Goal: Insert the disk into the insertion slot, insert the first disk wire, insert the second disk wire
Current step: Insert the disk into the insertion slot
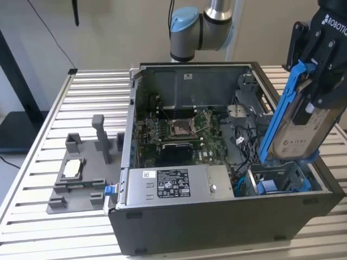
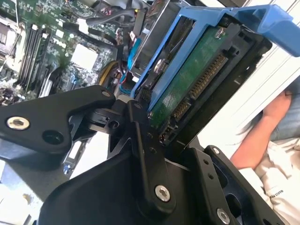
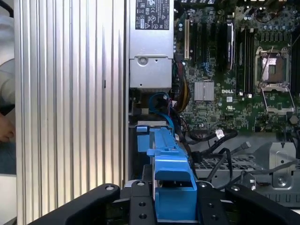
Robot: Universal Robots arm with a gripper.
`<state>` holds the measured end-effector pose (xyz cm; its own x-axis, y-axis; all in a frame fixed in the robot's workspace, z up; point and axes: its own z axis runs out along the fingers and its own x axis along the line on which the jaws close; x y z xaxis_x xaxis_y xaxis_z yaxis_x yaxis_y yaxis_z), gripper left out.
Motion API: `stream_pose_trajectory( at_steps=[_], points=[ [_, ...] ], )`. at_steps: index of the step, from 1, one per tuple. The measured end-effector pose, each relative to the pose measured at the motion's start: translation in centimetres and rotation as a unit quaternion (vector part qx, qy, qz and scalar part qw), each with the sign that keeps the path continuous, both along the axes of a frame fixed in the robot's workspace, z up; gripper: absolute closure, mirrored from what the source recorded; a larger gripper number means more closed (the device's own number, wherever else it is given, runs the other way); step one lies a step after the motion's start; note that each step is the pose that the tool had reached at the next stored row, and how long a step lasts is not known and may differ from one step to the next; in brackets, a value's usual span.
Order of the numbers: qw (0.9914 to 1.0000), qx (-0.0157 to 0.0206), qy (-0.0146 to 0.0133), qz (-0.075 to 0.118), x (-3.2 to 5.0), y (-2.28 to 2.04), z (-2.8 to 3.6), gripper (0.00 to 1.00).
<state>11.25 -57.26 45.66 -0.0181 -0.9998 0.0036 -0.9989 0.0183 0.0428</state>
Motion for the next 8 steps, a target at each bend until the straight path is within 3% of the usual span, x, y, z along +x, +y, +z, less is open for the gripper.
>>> stream_pose_trajectory(
  at_steps=[8],
  points=[
    [1.00000,0.0004,0.0000,0.000,0.01,0.00,-1.14,0.67]
  ],
)
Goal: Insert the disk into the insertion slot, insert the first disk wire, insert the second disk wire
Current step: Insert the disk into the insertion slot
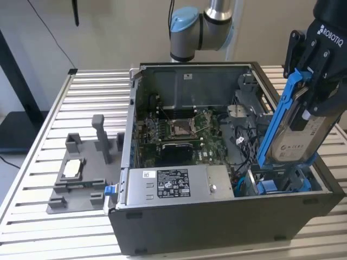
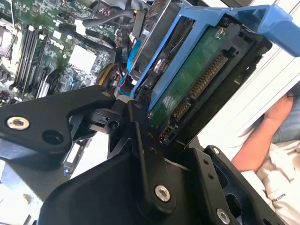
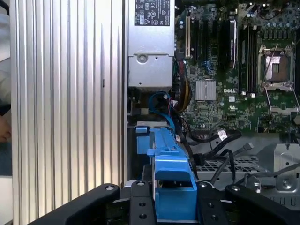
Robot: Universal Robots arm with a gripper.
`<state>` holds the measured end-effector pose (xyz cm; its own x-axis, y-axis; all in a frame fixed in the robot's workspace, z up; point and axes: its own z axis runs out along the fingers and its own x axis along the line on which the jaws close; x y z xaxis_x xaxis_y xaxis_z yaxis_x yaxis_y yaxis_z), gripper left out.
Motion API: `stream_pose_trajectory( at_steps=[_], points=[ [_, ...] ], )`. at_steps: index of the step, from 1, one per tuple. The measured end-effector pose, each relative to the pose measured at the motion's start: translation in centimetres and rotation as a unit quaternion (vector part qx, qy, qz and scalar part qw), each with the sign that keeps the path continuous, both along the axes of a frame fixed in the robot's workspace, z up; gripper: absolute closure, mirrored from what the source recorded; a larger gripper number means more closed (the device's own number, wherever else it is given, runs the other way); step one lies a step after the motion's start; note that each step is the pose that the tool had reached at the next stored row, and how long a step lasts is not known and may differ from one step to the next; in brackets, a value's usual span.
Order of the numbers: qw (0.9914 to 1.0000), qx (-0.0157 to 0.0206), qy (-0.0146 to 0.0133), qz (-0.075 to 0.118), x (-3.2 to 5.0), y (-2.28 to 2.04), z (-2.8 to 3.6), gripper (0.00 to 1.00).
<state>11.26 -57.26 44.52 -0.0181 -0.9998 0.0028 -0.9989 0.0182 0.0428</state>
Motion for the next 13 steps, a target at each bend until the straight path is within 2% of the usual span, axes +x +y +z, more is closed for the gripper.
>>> stream_pose_trajectory(
  at_steps=[5,13],
  points=[
    [1.00000,0.0030,-0.0001,0.000,0.00,0.00,-0.20,0.67],
    [0.99998,0.0066,-0.0001,0.000,0.00,0.00,-0.87,0.67]
  ],
)
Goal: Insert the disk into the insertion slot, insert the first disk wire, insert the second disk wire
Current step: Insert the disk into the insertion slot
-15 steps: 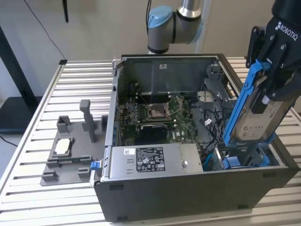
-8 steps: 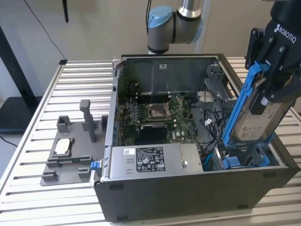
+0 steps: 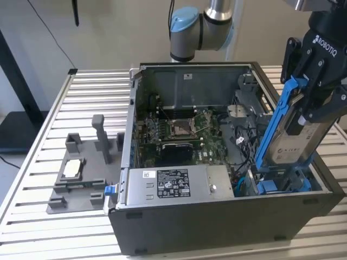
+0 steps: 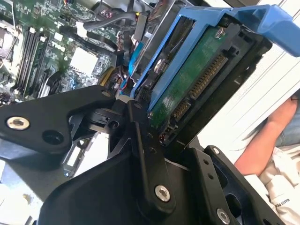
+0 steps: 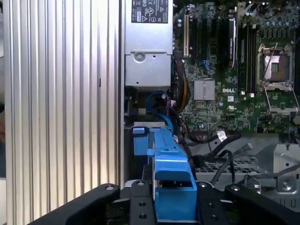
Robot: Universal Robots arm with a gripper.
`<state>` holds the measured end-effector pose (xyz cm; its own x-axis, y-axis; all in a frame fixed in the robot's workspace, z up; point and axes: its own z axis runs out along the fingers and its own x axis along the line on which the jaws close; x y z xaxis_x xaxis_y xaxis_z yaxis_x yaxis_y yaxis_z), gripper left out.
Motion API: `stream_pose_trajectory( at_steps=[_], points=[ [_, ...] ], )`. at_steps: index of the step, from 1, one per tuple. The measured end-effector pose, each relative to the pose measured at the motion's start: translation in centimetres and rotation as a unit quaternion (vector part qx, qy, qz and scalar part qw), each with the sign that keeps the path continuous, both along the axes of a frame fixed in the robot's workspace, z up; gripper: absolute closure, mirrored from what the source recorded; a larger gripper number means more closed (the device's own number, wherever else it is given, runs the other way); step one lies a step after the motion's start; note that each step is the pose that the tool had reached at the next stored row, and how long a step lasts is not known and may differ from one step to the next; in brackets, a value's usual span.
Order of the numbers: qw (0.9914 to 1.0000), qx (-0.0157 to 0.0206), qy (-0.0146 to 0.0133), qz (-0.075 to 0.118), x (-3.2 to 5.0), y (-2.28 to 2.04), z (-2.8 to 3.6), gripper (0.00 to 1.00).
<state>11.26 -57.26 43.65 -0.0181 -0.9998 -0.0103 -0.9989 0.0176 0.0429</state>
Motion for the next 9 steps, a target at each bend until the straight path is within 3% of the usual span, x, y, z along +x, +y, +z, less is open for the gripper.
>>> stream_pose_trajectory(
  at_steps=[9],
  points=[
    [0.99999,0.0038,-0.0002,0.000,0.00,0.00,-0.77,0.67]
  ],
)
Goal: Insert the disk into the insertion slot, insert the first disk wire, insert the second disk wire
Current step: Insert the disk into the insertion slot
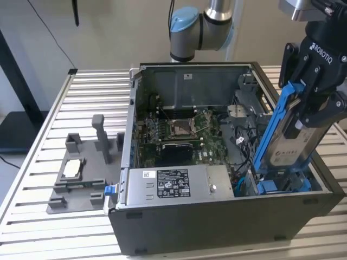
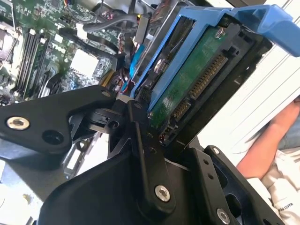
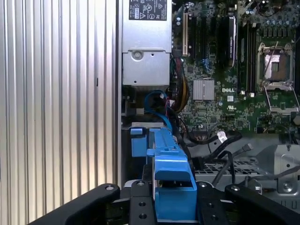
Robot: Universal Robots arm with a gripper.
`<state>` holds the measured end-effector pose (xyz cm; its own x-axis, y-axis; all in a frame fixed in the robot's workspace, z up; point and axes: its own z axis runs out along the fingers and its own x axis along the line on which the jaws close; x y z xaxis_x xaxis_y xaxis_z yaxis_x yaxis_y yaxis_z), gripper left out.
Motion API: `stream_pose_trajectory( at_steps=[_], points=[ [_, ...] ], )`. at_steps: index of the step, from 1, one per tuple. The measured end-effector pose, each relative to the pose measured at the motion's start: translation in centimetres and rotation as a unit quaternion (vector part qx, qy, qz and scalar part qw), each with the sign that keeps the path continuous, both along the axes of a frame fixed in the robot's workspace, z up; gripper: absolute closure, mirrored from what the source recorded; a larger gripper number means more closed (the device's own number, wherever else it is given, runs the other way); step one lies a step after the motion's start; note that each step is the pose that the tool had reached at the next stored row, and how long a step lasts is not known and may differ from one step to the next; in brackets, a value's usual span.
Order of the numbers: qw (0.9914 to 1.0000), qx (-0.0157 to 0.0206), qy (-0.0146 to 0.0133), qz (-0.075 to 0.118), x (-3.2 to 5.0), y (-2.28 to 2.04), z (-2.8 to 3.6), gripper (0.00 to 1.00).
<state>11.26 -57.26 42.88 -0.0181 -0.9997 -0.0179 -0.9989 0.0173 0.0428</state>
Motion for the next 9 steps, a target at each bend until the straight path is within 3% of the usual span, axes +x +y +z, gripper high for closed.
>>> stream_pose_trajectory(
  at_steps=[9],
  points=[
    [1.00000,0.0009,-0.0005,0.000,0.04,0.00,-0.78,0.67]
  ],
)
